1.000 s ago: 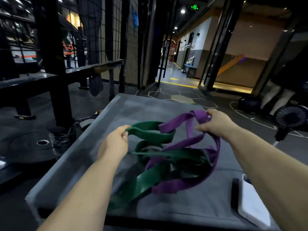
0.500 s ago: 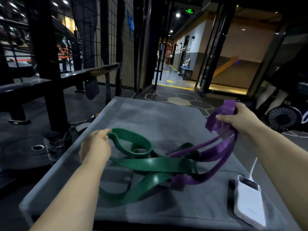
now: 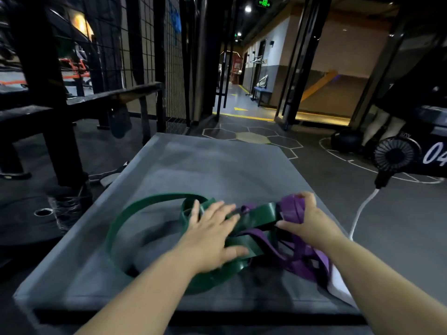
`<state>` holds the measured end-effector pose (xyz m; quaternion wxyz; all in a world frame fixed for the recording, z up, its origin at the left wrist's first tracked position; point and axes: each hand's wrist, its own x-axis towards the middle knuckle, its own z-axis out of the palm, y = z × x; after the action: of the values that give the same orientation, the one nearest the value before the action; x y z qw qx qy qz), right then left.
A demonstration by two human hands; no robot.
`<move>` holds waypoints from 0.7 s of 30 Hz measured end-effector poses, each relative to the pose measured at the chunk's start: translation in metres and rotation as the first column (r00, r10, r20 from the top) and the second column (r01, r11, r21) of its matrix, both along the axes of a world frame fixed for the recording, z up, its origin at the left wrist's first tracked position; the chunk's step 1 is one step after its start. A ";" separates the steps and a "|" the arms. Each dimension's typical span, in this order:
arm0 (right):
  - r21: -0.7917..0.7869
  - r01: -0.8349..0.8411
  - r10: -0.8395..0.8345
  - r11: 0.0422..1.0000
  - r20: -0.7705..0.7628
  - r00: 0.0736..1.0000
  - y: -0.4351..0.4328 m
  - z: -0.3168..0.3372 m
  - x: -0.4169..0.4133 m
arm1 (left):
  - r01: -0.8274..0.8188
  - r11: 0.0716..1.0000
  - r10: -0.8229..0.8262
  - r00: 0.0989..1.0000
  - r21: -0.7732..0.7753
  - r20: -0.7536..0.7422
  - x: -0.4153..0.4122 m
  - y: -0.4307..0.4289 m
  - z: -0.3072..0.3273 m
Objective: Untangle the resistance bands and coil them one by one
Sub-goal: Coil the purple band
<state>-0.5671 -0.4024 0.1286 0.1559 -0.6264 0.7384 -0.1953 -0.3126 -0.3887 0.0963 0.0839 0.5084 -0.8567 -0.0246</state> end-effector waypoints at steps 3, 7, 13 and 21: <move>-0.026 -0.053 0.054 0.998 0.025 0.998 0.017 -0.011 0.007 | 0.073 0.996 -0.072 0.997 0.045 -0.022 -0.015 0.009 -0.014; 0.054 -0.191 0.197 0.980 -0.137 0.971 0.036 -0.027 0.013 | 0.050 0.994 -0.059 0.993 -0.095 -0.104 -0.025 0.009 -0.025; -0.126 -0.159 0.102 0.979 -0.372 0.923 0.030 -0.047 0.023 | 0.041 0.949 -0.126 0.958 -0.313 -0.259 -0.023 0.003 -0.028; -0.176 -0.105 0.094 0.979 -0.071 0.993 0.002 -0.025 0.011 | -0.028 0.971 -0.005 0.991 -0.237 -0.137 -0.008 -0.008 -0.016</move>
<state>-0.5559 -0.4001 0.1034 0.0853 -0.6797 0.6901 -0.2335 -0.3201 -0.3968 0.0801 0.2028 0.4967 -0.8427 0.0441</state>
